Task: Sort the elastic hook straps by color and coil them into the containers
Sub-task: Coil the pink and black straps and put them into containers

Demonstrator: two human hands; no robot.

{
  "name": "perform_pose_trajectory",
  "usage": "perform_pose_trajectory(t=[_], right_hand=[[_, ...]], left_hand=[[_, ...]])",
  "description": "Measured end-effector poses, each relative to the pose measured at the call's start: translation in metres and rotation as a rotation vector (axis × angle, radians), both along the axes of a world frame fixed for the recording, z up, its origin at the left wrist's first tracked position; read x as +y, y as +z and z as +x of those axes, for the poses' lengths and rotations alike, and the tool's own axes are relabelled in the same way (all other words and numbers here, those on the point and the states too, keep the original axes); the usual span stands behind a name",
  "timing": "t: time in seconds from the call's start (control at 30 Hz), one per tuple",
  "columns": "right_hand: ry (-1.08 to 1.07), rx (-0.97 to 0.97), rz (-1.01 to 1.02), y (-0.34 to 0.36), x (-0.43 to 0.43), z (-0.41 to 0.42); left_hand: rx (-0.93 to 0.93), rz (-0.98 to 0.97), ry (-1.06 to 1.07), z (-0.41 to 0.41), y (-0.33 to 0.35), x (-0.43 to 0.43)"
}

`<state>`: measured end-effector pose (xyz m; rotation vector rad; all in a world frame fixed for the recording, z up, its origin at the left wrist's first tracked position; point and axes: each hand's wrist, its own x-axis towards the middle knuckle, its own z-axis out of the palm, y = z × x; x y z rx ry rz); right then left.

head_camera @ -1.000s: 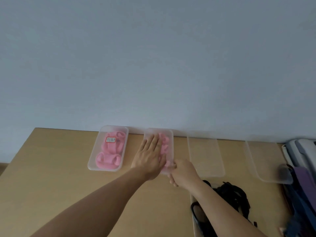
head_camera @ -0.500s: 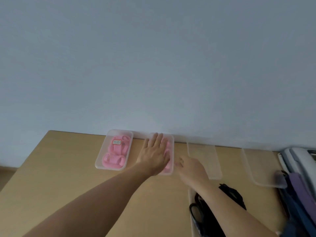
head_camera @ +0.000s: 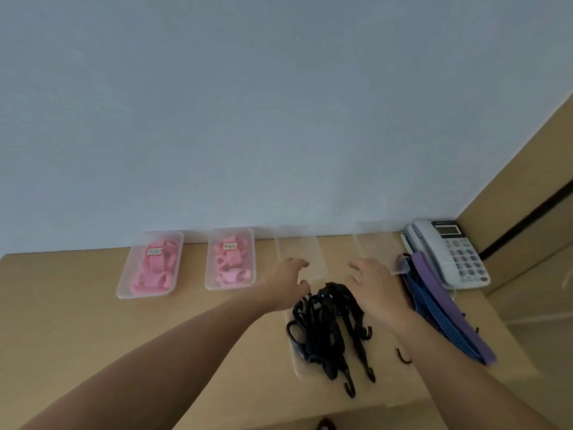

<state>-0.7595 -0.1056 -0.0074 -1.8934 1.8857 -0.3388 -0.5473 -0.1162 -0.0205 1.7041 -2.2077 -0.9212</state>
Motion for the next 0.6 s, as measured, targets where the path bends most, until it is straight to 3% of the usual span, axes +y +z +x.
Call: perform_pose_trajectory(t=[0.23, 0.47, 0.6], right_hand=[[0.064, 0.120, 0.223, -0.033, 0.013, -0.039], [0.215, 0.105, 0.364, -0.064, 0.017, -0.057], [0.256, 0.126, 0.334, -0.072, 0.017, -0.058]], left_hand=[[0.007, 0.059, 0.018, -0.037, 0.009, 0.007], [0.025, 0.099, 0.108, -0.077, 0.000, 0.028], [0.027, 0.046, 0.207, -0.088, -0.008, 0.035]])
